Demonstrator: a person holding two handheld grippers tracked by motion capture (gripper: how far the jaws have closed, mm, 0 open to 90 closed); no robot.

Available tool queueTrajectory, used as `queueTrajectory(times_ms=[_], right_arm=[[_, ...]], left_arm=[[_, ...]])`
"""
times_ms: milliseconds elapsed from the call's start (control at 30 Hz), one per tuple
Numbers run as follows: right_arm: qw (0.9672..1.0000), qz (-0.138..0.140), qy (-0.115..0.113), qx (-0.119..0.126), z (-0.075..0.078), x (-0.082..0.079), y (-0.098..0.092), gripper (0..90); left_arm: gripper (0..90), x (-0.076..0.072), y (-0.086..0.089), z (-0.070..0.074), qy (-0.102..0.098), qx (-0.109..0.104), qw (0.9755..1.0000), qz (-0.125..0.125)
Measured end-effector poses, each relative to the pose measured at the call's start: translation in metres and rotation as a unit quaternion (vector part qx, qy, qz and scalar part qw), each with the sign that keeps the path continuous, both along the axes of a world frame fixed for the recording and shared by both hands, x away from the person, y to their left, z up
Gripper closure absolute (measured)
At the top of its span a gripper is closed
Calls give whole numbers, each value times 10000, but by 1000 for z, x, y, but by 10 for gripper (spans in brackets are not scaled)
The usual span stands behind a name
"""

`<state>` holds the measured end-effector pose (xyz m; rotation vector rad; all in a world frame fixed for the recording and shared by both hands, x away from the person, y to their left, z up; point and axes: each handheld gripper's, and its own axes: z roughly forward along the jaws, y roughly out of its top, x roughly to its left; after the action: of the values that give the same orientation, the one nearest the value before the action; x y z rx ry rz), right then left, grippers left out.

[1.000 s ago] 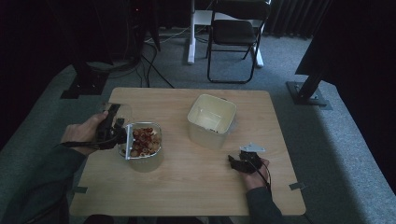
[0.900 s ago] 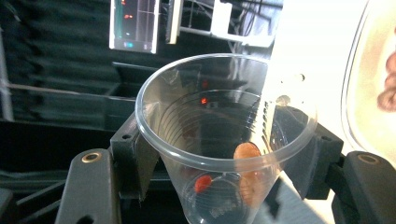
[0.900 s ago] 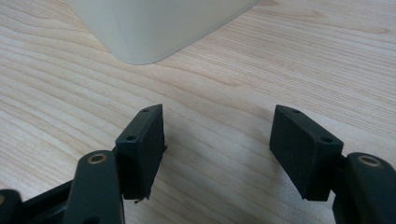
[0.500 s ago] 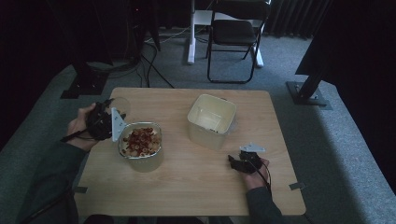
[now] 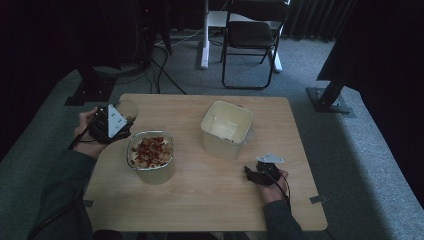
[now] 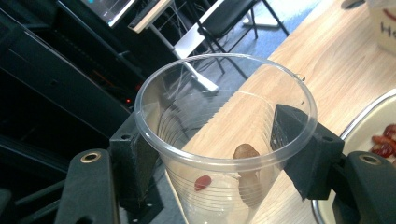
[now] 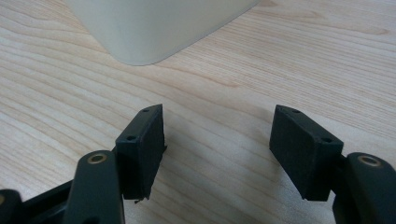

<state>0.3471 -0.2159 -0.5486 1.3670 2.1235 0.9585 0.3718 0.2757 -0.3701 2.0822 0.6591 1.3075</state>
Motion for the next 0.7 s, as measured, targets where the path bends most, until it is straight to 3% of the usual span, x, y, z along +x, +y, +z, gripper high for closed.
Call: queueTrajectory(times_ms=[333, 500, 700], right_arm=[[10000, 14, 2, -10, 0, 0, 0, 350], [10000, 5, 5, -5, 0, 0, 0, 350], [10000, 10, 6, -16, 0, 0, 0, 350]], left_arm=[[342, 10, -1, 2, 194, -614, 9979, -94], [341, 16, -5, 4, 300, -904, 9953, -168], [339, 26, -10, 6, 476, -1308, 9899, -257]])
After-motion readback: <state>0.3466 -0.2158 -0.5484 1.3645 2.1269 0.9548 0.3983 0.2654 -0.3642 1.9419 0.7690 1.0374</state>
